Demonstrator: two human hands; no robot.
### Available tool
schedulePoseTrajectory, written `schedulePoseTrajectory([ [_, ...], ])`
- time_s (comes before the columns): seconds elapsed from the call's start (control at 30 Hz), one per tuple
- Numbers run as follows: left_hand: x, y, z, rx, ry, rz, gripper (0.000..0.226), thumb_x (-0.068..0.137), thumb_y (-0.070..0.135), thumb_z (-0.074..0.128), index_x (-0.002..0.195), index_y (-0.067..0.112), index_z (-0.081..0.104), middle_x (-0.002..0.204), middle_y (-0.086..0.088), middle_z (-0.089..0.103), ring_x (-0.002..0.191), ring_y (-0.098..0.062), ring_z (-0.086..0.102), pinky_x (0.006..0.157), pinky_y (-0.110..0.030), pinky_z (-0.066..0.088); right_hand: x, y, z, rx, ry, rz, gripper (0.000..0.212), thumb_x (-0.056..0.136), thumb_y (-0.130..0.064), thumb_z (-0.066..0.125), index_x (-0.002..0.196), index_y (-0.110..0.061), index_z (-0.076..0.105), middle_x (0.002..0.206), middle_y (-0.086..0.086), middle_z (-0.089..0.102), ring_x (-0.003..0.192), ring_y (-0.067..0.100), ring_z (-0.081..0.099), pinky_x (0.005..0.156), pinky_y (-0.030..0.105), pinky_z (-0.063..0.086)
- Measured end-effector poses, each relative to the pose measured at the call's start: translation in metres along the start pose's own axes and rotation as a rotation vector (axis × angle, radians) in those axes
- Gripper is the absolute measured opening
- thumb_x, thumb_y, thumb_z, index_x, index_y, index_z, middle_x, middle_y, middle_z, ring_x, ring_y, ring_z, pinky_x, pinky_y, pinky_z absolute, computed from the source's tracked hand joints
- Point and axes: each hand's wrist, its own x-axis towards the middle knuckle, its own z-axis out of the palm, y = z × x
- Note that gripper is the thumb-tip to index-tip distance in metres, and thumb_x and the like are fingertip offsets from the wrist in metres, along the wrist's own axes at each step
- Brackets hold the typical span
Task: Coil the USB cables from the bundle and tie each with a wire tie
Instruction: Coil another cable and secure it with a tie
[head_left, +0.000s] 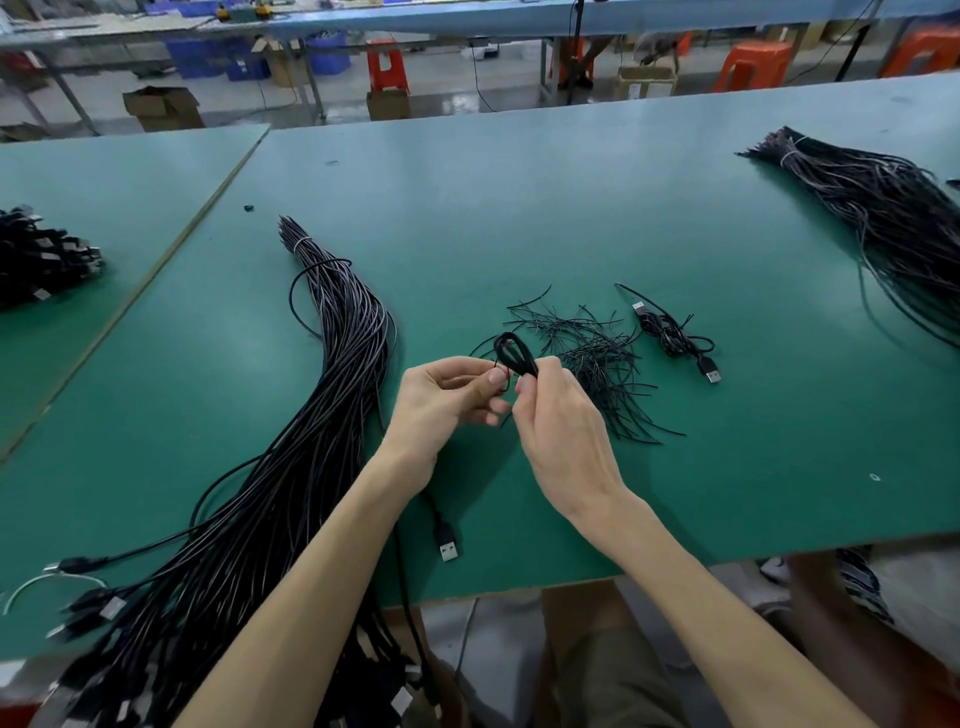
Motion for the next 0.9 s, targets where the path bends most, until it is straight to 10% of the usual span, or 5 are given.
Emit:
schedulePoseTrajectory([
  [0.47, -0.0002, 0.0017, -0.0002, 0.089, -0.085, 0.041, 0.025, 0.096, -0.008, 0.060, 0.092, 0.007, 0.080, 0.073, -0.006, 0.069, 0.055, -0.015, 0.056, 0.055, -0.024, 0.051, -0.0035, -0.0040, 0.0002, -0.103, -0.154, -0.071, 0.019, 0.108, -0.015, 0.043, 0.104, -0.001, 0.055, 0.099, 0.013, 0.064, 0.093, 0.031, 0.057, 0.082, 0.040, 0.044],
  [0.9, 0.0008, -0.0007, -0.0065, 0.066, -0.157, 0.014, 0.033, 0.092, -0.009, 0.064, 0.101, 0.016, 0.082, 0.104, -0.012, 0.078, 0.087, -0.017, 0.066, 0.077, -0.023, 0.056, -0.0014, -0.0004, 0.0048, -0.240, -0.186, -0.085, 0.023, 0.110, -0.017, 0.039, 0.114, -0.003, 0.057, 0.107, 0.012, 0.066, 0.095, 0.030, 0.058, 0.089, 0.043, 0.046],
])
